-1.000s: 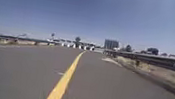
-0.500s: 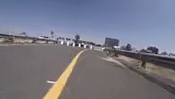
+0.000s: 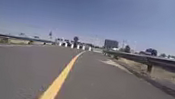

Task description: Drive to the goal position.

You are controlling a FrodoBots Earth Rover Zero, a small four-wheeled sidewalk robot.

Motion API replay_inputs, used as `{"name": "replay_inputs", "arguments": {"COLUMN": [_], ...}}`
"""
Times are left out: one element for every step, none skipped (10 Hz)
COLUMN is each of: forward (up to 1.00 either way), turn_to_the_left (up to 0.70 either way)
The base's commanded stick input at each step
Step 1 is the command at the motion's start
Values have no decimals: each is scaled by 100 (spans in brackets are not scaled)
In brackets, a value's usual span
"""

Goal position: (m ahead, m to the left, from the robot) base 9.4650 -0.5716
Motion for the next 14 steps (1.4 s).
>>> {"name": "replay_inputs", "arguments": {"forward": [100, 100, 100, 100, 100, 100, 100, 100, 100, 100, 100, 100, 100, 100], "turn_to_the_left": [0, 0, 0, 0, 0, 0, 0, 0, 0, 0, 0, 0, 0, 0]}}
